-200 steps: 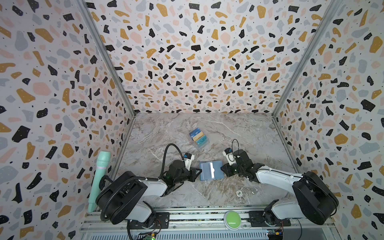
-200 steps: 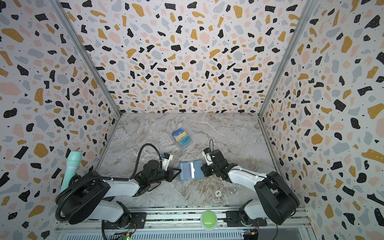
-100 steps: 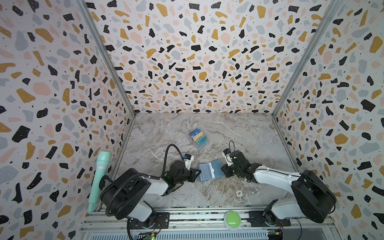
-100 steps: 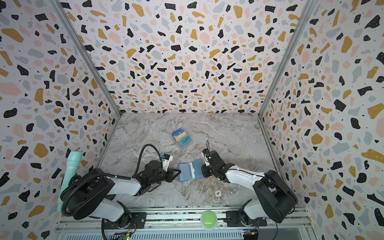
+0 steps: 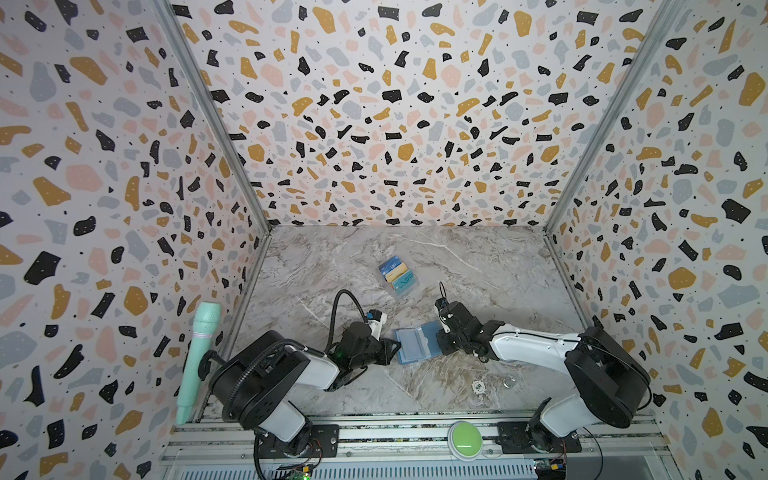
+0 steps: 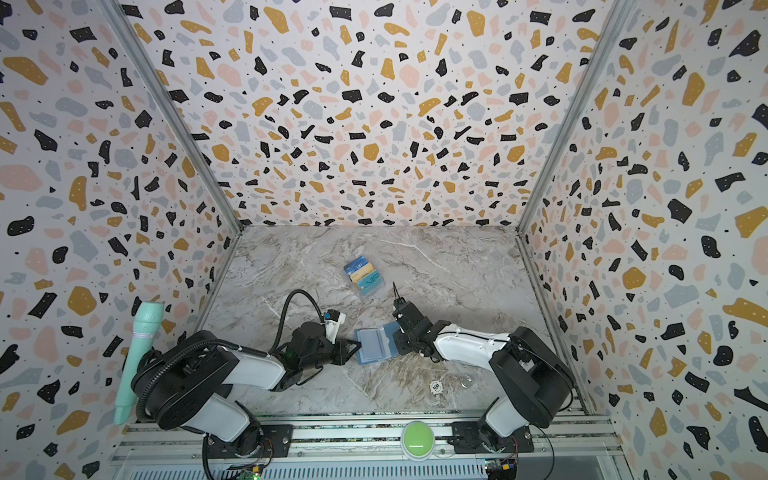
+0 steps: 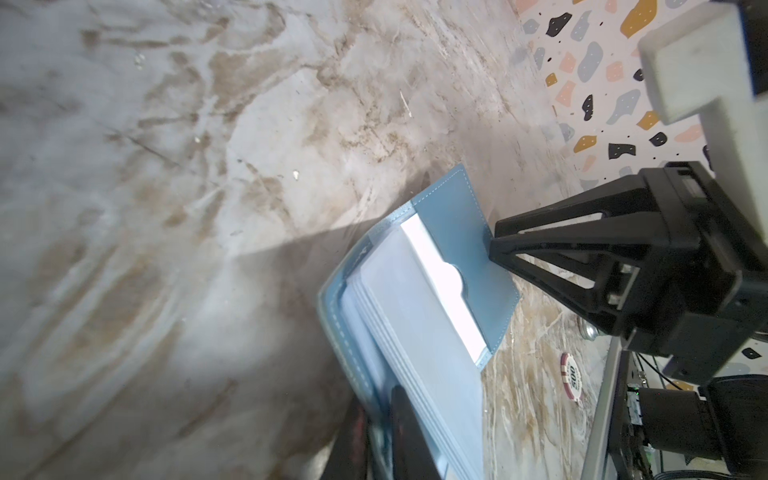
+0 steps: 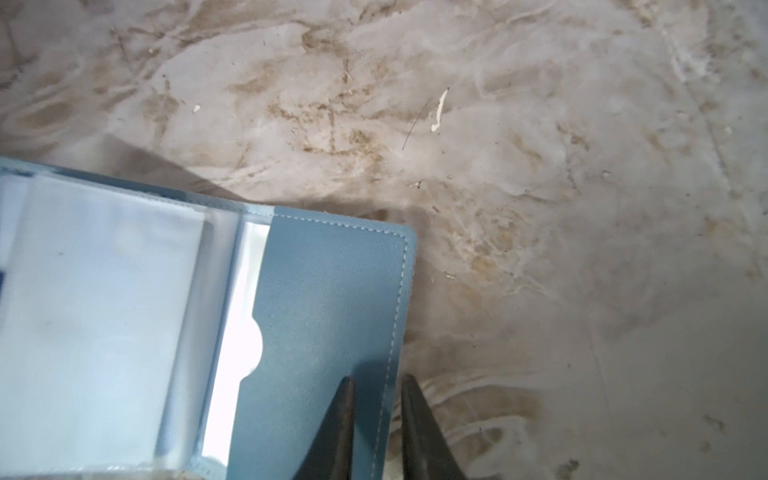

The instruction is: Take the credit cards out of the card holder

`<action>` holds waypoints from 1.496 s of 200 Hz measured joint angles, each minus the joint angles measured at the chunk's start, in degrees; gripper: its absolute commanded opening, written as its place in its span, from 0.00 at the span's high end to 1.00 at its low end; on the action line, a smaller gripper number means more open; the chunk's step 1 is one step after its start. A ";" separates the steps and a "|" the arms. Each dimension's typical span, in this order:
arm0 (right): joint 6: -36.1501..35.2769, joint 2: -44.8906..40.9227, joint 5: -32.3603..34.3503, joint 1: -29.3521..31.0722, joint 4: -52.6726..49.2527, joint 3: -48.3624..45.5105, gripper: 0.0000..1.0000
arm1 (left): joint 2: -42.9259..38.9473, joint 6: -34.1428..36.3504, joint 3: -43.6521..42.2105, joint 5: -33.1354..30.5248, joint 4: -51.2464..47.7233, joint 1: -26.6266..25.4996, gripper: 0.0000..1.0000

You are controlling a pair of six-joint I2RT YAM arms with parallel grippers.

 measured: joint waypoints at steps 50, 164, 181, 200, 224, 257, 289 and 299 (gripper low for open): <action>-0.02 2.05 0.98 0.31 -0.50 0.61 0.78 | -1.73 1.03 0.42 -4.42 -4.92 -0.02 0.79; -0.72 0.33 5.22 5.92 -9.68 11.72 0.72 | -15.47 4.17 3.28 -8.41 -17.66 0.00 0.74; -0.72 -1.01 2.49 5.92 -9.40 11.74 0.68 | -15.34 4.15 3.28 -7.69 -17.59 0.00 0.76; -1.03 -1.40 -1.25 5.92 -8.02 11.74 0.63 | -14.36 3.82 3.23 -7.10 -16.61 0.00 0.79; -1.38 -0.70 -4.63 6.32 -6.67 11.61 0.55 | -12.74 2.99 2.25 -6.62 -13.62 0.00 0.80; -1.31 0.66 -8.02 6.47 -4.09 10.19 0.44 | -9.49 2.16 0.68 -5.38 -9.66 0.00 0.83; -1.29 3.61 -8.70 7.34 -2.34 10.08 0.41 | -5.90 1.20 0.57 -4.22 -5.97 -0.02 0.85; -1.29 4.90 -8.59 7.82 -2.23 10.08 0.40 | -5.18 1.05 0.57 -4.11 -5.18 -0.02 0.85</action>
